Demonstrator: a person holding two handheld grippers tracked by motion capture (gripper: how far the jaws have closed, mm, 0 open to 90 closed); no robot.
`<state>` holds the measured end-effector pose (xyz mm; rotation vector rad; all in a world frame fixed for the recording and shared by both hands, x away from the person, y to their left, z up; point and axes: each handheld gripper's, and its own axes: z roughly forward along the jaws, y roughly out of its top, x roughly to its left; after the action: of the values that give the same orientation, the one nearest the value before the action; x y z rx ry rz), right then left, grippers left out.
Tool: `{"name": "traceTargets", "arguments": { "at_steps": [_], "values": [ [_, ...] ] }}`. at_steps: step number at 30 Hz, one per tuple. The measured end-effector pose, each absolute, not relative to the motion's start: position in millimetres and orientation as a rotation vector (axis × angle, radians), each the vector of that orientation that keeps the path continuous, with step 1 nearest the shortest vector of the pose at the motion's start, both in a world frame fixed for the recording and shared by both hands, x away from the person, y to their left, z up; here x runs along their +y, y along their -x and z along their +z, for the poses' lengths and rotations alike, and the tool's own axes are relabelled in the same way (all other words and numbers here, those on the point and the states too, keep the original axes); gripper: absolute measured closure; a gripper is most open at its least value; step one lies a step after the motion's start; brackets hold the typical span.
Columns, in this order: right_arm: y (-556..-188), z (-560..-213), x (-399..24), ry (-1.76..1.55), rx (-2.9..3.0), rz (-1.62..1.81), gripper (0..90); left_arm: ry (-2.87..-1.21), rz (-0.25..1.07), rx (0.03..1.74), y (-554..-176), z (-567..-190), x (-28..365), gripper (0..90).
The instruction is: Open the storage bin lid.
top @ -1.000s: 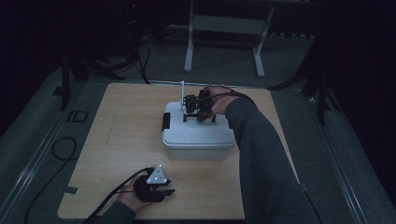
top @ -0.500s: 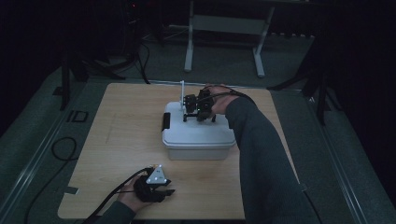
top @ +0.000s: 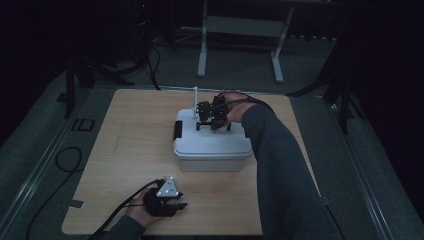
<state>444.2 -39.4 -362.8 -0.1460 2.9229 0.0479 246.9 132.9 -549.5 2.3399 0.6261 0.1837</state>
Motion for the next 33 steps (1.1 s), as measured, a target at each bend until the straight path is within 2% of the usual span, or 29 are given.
{"name": "traceTargets", "arguments": {
  "at_steps": [33],
  "values": [
    [-442,-340,-51,0.112,2.893,0.077,84.3,-2.34,0.183,0.624,-247,-550,133,59.6]
  ]
}}
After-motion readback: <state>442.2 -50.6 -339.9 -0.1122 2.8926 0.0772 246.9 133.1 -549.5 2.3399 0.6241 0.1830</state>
